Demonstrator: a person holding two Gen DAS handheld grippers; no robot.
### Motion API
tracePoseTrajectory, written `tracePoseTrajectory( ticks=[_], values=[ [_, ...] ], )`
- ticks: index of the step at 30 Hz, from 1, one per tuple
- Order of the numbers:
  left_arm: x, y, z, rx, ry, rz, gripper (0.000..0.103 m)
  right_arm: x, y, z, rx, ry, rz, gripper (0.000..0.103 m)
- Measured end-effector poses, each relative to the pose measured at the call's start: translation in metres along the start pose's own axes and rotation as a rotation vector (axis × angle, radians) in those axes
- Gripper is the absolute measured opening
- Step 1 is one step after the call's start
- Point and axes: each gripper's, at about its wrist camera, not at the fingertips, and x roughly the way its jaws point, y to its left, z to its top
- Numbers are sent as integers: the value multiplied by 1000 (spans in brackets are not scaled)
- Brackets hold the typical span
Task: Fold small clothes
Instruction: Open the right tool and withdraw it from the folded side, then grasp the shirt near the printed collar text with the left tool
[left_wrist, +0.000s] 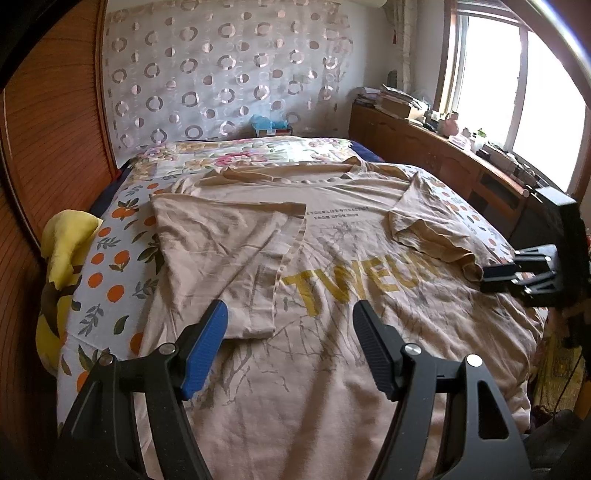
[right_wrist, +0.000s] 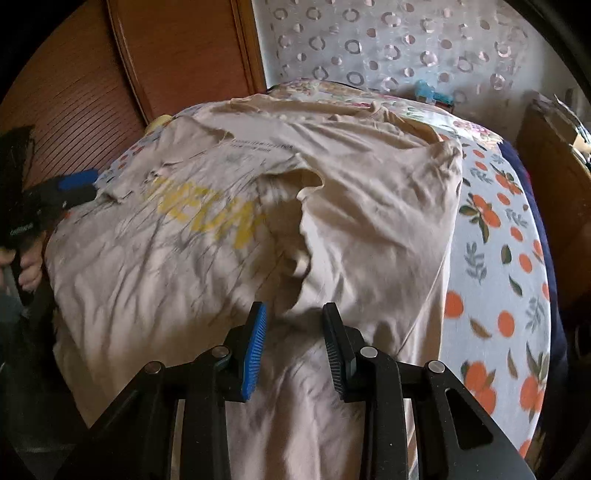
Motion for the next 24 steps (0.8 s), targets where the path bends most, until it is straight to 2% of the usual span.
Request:
tracePoseTrajectory(
  ticks=[4, 8, 12, 16, 18, 20, 24],
  values=[
    [0, 1, 1, -1, 1, -3, 71, -8, 0, -5, 4, -13, 1, 32],
    [2, -6, 5, 21, -6, -20, 71, -27, 0, -1, 15, -68, -41, 32],
    [11, -18, 15, 52, -3, -54, 71, -49, -9, -6, 51, -140, -152, 32],
    [27, -38, 32, 104, 4, -121, 70, -51, -25, -18, 114, -156, -237, 32],
    [37, -48, 42, 126, 12, -165, 57, -46, -30, -22, 144, -142, -247, 32],
    [49, -63, 54, 166, 31, -200, 56, -43, -32, -27, 156, -138, -262, 32],
    [72, -91, 75, 235, 65, -221, 50, -35, -35, -34, 176, -105, -273, 32]
  ],
)
